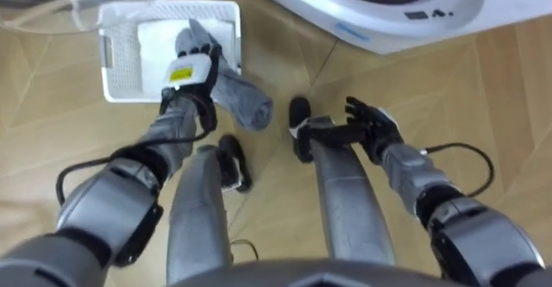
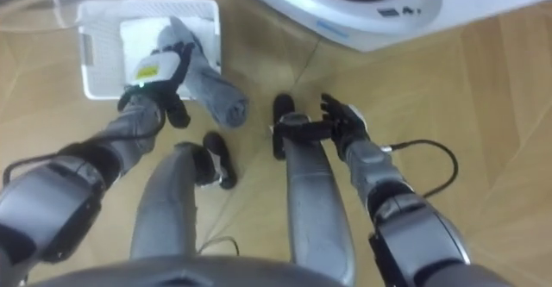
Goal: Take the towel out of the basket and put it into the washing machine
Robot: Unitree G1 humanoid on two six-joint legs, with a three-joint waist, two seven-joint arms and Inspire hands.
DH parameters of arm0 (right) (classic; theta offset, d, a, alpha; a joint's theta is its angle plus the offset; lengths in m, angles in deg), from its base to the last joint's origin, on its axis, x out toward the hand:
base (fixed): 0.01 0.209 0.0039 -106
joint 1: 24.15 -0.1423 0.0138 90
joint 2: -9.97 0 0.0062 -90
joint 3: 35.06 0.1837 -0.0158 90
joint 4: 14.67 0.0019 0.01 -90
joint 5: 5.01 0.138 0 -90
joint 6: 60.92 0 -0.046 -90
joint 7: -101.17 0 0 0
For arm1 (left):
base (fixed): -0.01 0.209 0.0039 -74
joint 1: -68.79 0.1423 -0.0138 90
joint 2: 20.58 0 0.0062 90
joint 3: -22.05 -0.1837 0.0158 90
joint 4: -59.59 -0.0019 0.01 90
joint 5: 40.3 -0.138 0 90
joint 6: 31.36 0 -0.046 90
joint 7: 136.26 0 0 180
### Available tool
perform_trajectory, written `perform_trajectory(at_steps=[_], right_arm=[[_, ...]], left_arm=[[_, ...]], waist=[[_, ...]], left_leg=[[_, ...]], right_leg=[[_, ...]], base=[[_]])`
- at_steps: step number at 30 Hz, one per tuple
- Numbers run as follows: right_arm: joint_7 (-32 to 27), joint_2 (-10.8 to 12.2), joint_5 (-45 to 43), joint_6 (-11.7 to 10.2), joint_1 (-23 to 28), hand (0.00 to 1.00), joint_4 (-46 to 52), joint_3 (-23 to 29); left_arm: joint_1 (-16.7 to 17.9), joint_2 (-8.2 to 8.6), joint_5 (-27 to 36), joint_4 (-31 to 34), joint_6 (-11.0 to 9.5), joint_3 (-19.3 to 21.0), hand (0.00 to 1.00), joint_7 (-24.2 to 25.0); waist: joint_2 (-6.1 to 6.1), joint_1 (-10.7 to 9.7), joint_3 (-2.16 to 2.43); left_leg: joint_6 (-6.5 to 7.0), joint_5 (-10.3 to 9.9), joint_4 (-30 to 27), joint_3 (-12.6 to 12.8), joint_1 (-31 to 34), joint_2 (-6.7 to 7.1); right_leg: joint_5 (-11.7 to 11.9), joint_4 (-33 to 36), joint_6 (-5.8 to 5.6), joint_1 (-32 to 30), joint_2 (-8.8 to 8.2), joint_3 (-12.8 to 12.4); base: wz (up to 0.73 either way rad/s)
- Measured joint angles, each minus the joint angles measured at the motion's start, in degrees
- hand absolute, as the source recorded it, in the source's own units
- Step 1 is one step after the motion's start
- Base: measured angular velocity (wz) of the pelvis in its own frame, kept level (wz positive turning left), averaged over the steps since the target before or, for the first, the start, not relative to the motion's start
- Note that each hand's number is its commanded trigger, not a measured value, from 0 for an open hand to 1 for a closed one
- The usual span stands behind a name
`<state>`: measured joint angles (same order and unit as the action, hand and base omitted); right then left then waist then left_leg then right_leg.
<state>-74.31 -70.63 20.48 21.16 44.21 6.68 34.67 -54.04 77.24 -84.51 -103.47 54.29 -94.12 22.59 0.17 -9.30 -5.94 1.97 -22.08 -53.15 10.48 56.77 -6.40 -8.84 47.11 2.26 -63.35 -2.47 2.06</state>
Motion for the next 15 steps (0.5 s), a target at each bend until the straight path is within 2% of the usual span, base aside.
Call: perform_trajectory(at_steps=[5,7,11,15], right_arm=[[1.88,0.39,3.42,-0.82,-2.0,0.0,-0.17,-1.59],[1.98,0.42,5.01,-0.92,-2.44,0.0,-0.09,-2.64],[2.54,0.66,6.6,-1.49,-3.32,0.0,-0.15,-3.94],[2.56,0.91,8.06,-2.64,-3.32,0.0,-0.13,-5.64]], left_arm=[[-1.82,-1.2,-0.51,0.01,-0.03,-2.99,0.0,0.8],[-2.74,-1.22,-0.49,0.16,-0.03,-4.55,0.0,1.68],[-3.31,-0.11,-0.54,-0.11,-0.21,-7.36,0.0,3.29],[-2.83,0.0,-2.07,-0.14,-0.82,-10.31,0.0,3.31]], waist=[[0.24,-1.56,-0.01],[0.25,-1.47,-0.01],[0.5,-2.39,-0.11],[0.62,-3.27,-0.13]], left_leg=[[-0.24,-0.55,-3.0,-0.12,3.86,-0.08],[-0.22,-1.13,-4.51,-0.18,5.37,-0.64],[-0.33,-2.77,-7.99,-0.32,6.93,-0.93],[-0.48,-3.75,-9.5,-0.52,7.38,-1.42]], right_leg=[[-0.1,2.95,0.61,-4.19,0.53,-0.38],[-0.26,4.07,0.84,-5.6,0.58,-0.34],[-1.86,7.91,1.01,-7.45,0.51,-0.38],[-2.84,9.25,1.29,-7.88,0.57,-0.02]], base=[[-0.02],[-0.07],[0.01],[-0.01]])
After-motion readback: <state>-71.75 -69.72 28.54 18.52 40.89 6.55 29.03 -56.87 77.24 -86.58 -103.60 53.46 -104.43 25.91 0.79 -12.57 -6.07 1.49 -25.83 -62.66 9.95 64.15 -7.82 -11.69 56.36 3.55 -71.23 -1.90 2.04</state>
